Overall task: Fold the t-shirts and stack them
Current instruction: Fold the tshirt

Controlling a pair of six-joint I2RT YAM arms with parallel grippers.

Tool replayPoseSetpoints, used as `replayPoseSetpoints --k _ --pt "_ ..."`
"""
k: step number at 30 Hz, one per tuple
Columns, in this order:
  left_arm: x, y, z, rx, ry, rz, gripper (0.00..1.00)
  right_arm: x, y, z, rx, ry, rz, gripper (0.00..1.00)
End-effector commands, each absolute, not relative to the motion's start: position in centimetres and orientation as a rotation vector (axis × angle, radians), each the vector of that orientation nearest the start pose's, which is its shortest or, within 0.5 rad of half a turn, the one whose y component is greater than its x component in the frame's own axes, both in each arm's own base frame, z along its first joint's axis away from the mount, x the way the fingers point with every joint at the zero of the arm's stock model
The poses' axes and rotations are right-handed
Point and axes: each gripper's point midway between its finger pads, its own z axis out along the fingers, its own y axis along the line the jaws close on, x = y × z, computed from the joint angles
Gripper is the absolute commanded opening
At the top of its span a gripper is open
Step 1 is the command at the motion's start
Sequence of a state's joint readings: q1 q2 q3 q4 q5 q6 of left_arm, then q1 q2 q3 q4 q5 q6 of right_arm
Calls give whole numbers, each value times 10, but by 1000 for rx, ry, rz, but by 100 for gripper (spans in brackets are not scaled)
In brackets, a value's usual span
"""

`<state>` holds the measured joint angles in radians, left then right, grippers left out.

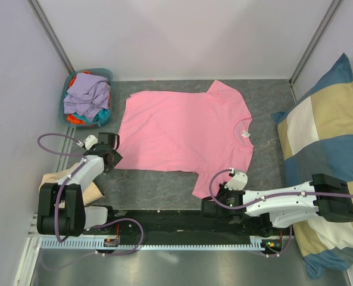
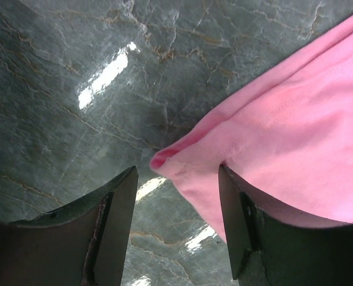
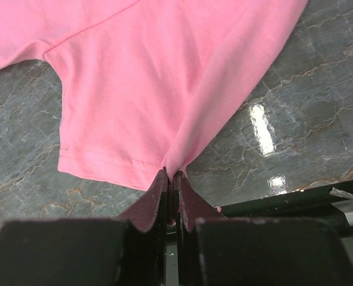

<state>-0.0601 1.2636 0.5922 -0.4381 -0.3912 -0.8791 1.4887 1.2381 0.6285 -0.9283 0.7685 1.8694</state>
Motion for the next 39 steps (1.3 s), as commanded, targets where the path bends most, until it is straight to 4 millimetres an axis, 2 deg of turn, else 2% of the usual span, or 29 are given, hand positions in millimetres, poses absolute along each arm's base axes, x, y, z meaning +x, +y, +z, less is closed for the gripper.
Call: replayPoseSetpoints --k 1,6,9,11,12,15,21,24,29,32,39 --pt "282 29 40 -1144 2203 169 64 114 178 49 463 2302 153 6" --pt "285 26 36 -1148 2214 156 62 114 176 48 462 2305 149 6" --pt "284 26 33 -1149 2221 157 54 114 176 48 465 2304 151 6" --pt "284 25 32 -1147 2224 156 44 114 176 48 463 2305 149 6" --pt "285 25 31 -1147 2224 152 33 114 176 48 463 2305 149 6" --pt "285 25 31 -1143 2227 150 14 114 176 48 463 2306 149 6" --pt "287 23 38 -1126 2217 126 10 117 176 53 466 2290 153 5" --pt "288 20 46 -1109 2205 88 2 122 174 67 475 2260 162 4" --pt "292 19 67 -1052 2165 48 2 135 157 100 517 2180 170 2" --pt "294 20 81 -1018 2137 33 2 144 145 126 551 2119 190 1" --pt "298 22 98 -982 2112 31 2 161 112 181 591 1990 176 0"
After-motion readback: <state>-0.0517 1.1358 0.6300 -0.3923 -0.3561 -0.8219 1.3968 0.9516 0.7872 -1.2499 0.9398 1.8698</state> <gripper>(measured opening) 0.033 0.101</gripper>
